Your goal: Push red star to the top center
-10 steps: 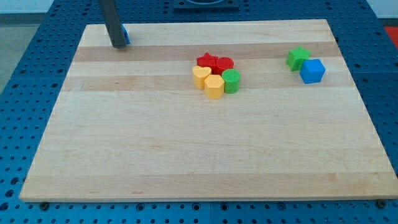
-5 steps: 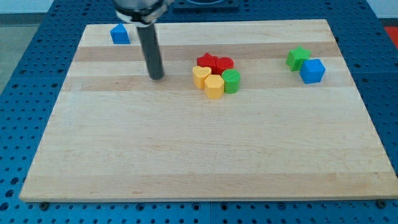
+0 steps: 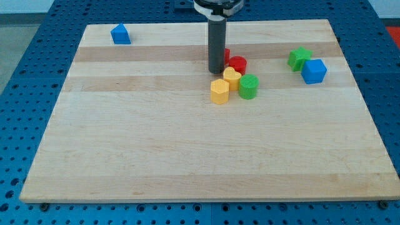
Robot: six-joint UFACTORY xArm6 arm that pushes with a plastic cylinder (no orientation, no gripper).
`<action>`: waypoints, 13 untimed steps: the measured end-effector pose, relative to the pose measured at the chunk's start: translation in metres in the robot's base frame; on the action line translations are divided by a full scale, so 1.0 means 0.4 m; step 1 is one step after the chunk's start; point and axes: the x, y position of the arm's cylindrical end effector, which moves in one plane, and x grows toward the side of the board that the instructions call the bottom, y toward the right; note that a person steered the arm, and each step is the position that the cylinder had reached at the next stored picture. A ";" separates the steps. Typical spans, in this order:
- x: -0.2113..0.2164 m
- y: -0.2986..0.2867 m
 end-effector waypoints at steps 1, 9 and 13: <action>-0.048 0.003; -0.138 0.132; -0.236 0.060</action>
